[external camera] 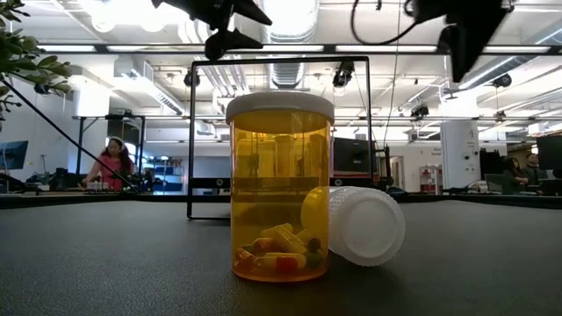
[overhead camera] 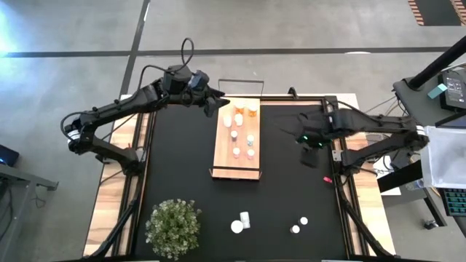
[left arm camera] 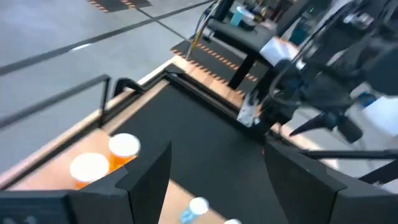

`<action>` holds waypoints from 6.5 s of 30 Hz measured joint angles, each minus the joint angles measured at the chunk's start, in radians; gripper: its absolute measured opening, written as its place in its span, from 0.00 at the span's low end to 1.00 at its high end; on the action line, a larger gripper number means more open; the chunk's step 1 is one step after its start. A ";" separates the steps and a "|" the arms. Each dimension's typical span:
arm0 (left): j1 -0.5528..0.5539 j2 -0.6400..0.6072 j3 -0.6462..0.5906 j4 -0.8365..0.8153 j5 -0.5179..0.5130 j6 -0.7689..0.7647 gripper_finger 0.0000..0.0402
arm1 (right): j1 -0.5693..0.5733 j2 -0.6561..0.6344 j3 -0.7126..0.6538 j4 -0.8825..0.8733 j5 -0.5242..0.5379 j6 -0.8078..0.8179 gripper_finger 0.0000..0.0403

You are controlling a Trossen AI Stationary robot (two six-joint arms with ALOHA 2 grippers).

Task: Pick and place medicine bottles onto shelf by color
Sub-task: Put the blue pill bottle on the shelf aligned with the other blue pill bottle

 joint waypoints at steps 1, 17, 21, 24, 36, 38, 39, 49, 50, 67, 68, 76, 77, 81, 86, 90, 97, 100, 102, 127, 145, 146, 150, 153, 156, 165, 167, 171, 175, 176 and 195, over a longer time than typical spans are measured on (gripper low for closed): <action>-0.008 0.000 -0.007 0.014 0.000 -0.017 0.60 | 0.023 -0.028 -0.028 0.013 -0.007 -0.008 0.60; -0.110 0.000 -0.078 0.041 0.017 -0.043 0.60 | 0.380 -0.153 -0.318 0.482 -0.314 0.665 0.58; -0.126 0.000 -0.078 0.040 0.045 -0.043 0.60 | 0.507 -0.109 -0.329 0.512 -0.301 0.646 0.56; -0.133 0.000 -0.078 0.041 0.066 -0.043 0.60 | 0.593 -0.073 -0.328 0.511 -0.244 0.613 0.54; -0.192 0.000 -0.078 0.053 0.070 -0.044 0.60 | 0.829 -0.026 -0.337 0.495 -0.056 0.546 0.53; -0.207 0.000 -0.078 0.065 0.069 -0.046 0.60 | 0.870 -0.050 -0.347 0.483 -0.001 0.550 0.53; -0.215 0.000 -0.078 0.079 0.066 -0.055 0.60 | 0.891 -0.063 -0.358 0.479 0.023 0.560 0.53; -0.269 0.000 -0.078 0.298 0.049 -0.097 0.60 | 1.061 -0.134 -0.594 0.771 0.096 0.649 0.53; -0.274 0.000 -0.078 0.312 0.049 -0.097 0.60 | 1.070 -0.133 -0.616 0.809 0.099 0.647 0.53; -0.293 0.000 -0.078 0.347 0.049 -0.124 0.60 | 1.090 -0.116 -0.849 1.213 0.183 0.639 0.53; -0.293 0.000 -0.078 0.346 0.049 -0.124 0.60 | 1.090 -0.116 -0.860 1.241 0.190 0.640 0.53; -0.293 0.000 -0.078 0.346 0.049 -0.125 0.60 | 1.090 -0.116 -0.948 1.435 0.247 0.658 0.53; -0.293 0.000 -0.078 0.346 0.049 -0.125 0.60 | 1.090 -0.116 -0.956 1.447 0.246 0.665 0.53; -0.293 0.000 -0.078 0.346 0.049 -0.125 0.60 | 1.091 -0.116 -0.968 1.457 0.246 0.679 0.53; -0.293 0.000 -0.079 0.346 0.049 -0.125 0.60 | 1.103 -0.116 -0.977 1.457 0.245 0.673 0.53; -0.293 0.000 -0.082 0.345 0.049 -0.124 0.60 | 1.103 -0.098 -0.984 1.460 0.245 0.672 0.53; -0.293 0.000 -0.084 0.345 0.048 -0.124 0.60 | 1.103 0.021 -0.975 1.582 0.246 0.613 0.53; -0.293 0.000 -0.084 0.346 0.048 -0.124 0.60 | 1.103 0.081 -0.971 1.651 0.268 0.605 0.53; -0.293 0.000 -0.085 0.345 0.048 -0.124 0.60 | 1.103 0.122 -0.969 1.687 0.274 0.596 0.53; -0.293 0.000 -0.086 0.346 0.041 -0.124 0.60 | 1.103 0.264 -0.929 1.757 0.351 0.594 0.29; -0.293 0.000 -0.086 0.346 0.041 -0.121 0.60 | 1.103 0.151 -0.929 1.672 0.314 0.869 0.22; -0.293 0.000 -0.086 0.346 0.041 -0.121 0.60 | 1.103 0.122 -0.929 1.642 0.314 0.902 0.22; -0.293 0.000 -0.086 0.347 0.041 -0.121 0.60 | 1.092 -0.007 -0.911 1.445 0.315 1.076 0.22; -0.293 0.000 -0.086 0.347 0.054 -0.107 0.60 | 1.070 -0.105 -0.847 1.219 0.315 1.181 0.22; -0.293 0.000 -0.086 0.346 0.089 -0.034 0.60 | 1.033 -0.177 -0.742 0.976 0.318 1.217 0.22; -0.293 0.000 -0.086 0.346 0.112 0.122 0.60 | 0.845 -0.202 -0.350 0.497 0.454 1.134 0.22; -0.293 0.000 -0.085 0.346 0.112 0.124 0.60 | 0.789 -0.183 -0.278 0.453 0.484 1.097 0.22; -0.293 0.000 -0.084 0.342 0.113 0.172 0.60 | 0.667 -0.125 -0.159 0.381 0.491 1.013 0.22; -0.291 0.000 -0.075 0.290 0.114 0.225 0.60 | 0.558 -0.059 -0.059 0.340 0.462 0.916 0.22; -0.290 0.000 -0.072 0.273 0.114 0.228 0.60 | 0.531 -0.043 -0.036 0.341 0.443 0.886 0.22; -0.253 0.000 -0.048 0.119 0.113 0.255 0.60 | 0.116 0.281 0.356 0.346 -0.049 0.355 0.22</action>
